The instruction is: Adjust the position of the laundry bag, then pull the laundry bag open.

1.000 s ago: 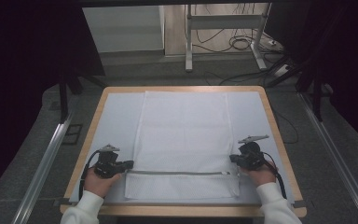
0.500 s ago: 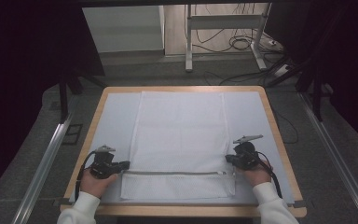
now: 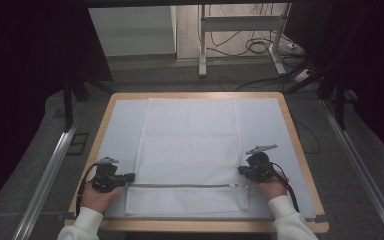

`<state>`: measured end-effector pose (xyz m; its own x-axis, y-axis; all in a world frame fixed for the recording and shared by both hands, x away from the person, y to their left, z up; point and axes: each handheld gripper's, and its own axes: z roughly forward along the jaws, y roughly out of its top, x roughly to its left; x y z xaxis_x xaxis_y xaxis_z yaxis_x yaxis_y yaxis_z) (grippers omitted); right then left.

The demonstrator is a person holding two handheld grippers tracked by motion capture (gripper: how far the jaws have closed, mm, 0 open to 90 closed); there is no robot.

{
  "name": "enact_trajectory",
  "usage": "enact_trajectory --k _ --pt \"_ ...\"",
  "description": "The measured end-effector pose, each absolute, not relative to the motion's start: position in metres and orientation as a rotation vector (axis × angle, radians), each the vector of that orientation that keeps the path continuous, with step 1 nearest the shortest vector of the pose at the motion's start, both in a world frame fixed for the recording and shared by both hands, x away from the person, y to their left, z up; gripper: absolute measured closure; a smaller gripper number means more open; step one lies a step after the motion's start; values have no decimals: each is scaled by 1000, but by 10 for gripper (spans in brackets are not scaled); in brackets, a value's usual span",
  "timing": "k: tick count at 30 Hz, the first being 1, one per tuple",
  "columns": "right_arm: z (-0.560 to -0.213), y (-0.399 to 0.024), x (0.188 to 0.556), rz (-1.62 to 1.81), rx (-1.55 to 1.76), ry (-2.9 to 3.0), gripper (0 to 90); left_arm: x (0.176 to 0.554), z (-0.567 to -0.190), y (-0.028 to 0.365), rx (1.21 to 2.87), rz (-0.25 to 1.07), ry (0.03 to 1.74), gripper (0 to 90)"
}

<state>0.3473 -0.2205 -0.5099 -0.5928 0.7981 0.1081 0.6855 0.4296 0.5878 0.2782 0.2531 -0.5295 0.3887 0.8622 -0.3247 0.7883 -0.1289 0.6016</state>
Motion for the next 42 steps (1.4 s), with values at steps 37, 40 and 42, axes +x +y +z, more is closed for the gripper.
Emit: enact_trajectory --k 37,40,42 --pt "-491 -260 324 1160 1232 2236 290 277 -470 195 1922 337 1193 301" --pt "-490 -261 324 1159 1244 2233 290 279 -468 192 1922 331 1199 320" --pt "-491 -261 323 1155 1247 2226 293 280 -467 188 1918 323 1198 317"
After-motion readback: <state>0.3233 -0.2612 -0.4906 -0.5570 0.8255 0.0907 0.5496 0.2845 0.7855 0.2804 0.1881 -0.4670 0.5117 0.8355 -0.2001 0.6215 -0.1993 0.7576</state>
